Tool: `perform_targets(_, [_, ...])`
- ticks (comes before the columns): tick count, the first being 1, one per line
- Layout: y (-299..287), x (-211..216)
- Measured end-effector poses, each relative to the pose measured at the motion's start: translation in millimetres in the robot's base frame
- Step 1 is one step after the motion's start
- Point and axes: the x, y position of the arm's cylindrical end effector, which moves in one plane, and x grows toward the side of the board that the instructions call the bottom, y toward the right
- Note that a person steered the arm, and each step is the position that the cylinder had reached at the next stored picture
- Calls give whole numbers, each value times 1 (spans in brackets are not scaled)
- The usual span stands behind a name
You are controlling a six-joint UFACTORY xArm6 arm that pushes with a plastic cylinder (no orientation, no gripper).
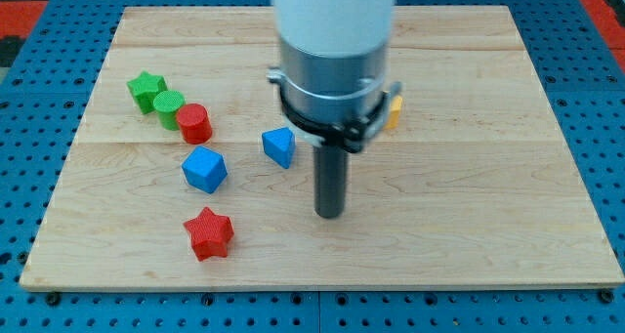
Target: Push the red star to red circle
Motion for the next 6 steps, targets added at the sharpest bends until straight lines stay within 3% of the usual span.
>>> perform_targets(1, [-20,53])
perform_targets(4, [-225,16])
perform_targets(6, [-173,-77])
